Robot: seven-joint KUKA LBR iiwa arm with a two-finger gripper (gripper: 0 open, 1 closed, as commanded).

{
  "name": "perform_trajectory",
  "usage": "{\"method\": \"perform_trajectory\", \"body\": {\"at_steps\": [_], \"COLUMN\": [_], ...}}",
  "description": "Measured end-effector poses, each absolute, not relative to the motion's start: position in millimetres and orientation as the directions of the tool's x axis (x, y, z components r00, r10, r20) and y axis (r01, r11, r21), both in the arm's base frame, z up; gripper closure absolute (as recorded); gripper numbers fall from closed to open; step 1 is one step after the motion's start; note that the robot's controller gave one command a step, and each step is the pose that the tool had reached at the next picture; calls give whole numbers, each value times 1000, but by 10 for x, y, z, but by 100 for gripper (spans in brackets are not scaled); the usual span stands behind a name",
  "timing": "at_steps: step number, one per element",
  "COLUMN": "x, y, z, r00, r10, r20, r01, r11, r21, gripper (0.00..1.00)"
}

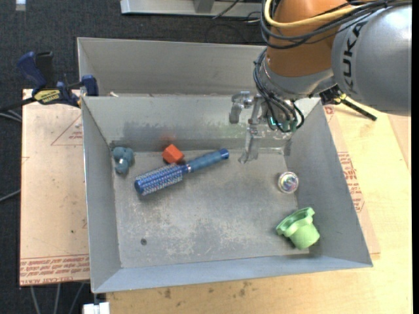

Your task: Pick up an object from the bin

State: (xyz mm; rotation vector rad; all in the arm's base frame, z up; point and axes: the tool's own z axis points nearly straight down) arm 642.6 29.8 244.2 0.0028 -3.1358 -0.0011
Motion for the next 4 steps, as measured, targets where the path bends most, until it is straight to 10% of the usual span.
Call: {"method": "perform_trajectory", "body": {"at_steps": [2,4], "x": [6492,6405], "y": [467,485], "z": [1007,704], "r00": [-998,-986], "r10": [59,169], "r20": [3,-3], "r01": [59,169], "r11": [998,986], "r21": [2,3], "gripper": [0,0]}}
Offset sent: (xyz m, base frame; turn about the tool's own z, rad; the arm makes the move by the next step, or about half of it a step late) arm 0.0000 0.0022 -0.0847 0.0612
